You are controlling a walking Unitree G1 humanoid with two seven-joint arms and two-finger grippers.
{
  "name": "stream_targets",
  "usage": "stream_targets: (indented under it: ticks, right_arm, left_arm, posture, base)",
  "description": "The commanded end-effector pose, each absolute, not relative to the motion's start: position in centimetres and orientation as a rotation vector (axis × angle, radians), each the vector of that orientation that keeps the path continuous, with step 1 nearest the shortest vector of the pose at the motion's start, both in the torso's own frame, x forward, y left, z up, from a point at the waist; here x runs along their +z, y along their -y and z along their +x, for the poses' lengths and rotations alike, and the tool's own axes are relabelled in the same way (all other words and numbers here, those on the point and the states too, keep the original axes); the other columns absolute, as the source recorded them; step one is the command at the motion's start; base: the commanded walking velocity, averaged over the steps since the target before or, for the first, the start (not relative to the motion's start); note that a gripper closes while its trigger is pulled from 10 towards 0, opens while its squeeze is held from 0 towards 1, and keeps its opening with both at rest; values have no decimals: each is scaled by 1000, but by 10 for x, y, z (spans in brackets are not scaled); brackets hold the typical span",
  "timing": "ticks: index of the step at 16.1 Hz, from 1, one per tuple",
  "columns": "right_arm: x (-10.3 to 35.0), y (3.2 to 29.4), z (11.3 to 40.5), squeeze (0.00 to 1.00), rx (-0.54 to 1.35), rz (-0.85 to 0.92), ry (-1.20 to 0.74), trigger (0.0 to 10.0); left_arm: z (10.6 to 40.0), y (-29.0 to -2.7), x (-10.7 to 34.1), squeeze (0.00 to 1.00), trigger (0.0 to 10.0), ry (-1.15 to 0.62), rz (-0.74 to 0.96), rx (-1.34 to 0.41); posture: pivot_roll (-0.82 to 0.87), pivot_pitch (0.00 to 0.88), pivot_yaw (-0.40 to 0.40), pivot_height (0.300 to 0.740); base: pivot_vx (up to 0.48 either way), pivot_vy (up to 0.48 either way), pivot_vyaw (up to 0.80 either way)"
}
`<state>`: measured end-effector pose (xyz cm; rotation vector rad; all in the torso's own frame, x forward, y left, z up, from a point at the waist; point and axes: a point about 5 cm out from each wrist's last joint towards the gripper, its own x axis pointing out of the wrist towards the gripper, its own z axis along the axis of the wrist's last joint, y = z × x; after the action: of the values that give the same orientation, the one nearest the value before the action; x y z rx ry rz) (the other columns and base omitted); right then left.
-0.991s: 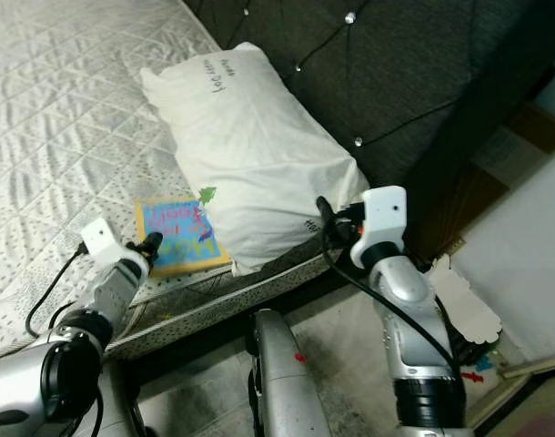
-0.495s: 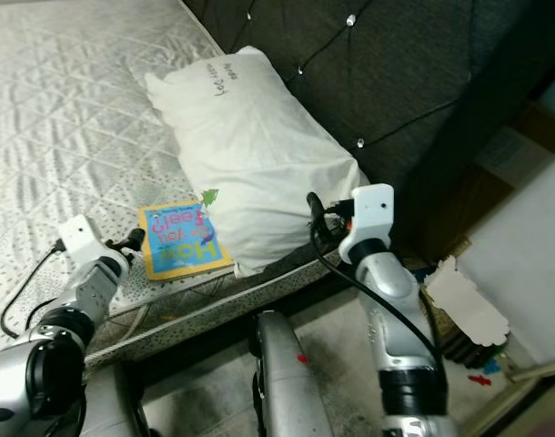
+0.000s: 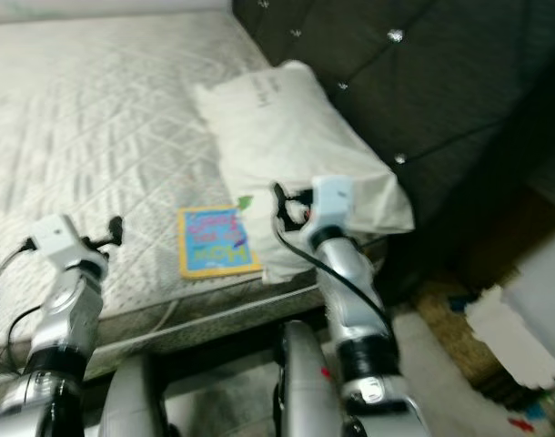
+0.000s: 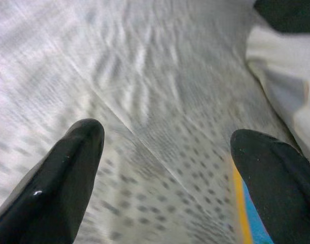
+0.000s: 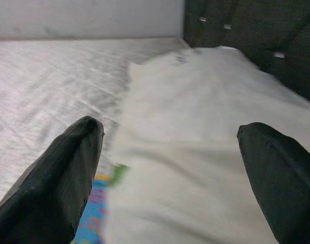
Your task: Clean up the room
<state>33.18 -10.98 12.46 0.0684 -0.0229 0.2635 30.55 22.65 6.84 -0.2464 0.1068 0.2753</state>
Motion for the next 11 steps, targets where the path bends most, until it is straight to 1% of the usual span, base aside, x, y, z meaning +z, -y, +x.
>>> stream_targets:
  ticks: [1,3,4,5,6,7,8,10,11]
  right_arm:
    - [124,112,336,0,238,71,17,10000]
    - [123,104,342,0,239,63,8,10000]
    - [125,102,343,0,240,74,19,10000]
    - [129,100,346,0,235,102,42,10000]
    - [130,100,346,0,238,132,44,10000]
    - [130,100,347,0,238,144,44,10000]
    - [132,100,346,0,237,174,62,10000]
    - [139,99,345,0,235,211,100,10000]
    - [140,100,343,0,224,224,110,10000]
  left_arm:
    - [309,-219,90,1000,10000,-16,-187,227]
    - [306,-219,106,1000,10000,70,-80,187]
    - [304,-219,109,1000,10000,88,-58,187]
    - [296,-213,115,1000,10000,109,3,183]
    - [295,-208,118,604,10000,116,12,169]
    - [295,-206,119,604,10000,117,13,166]
    - [295,-201,126,0,10000,139,38,138]
    - [297,-192,132,0,10000,153,69,68]
    - [298,-186,132,0,10000,150,76,46]
  posture:
    - [4,0,-6,560]
    - [18,0,0,560]
    - [22,0,-1,560]
    - [20,0,-1,560]
    - [17,0,-1,560]
    - [17,0,-1,560]
    - [4,0,11,560]
    - [-17,0,35,575]
    - [-28,0,46,590]
  base:
    - [0,0,0]
    - [0,0,0]
    - [0,0,0]
    - [0,0,0]
    - [0,0,0]
    - [0,0,0]
    - [0,0,0]
    - [0,0,0]
    - [0,0,0]
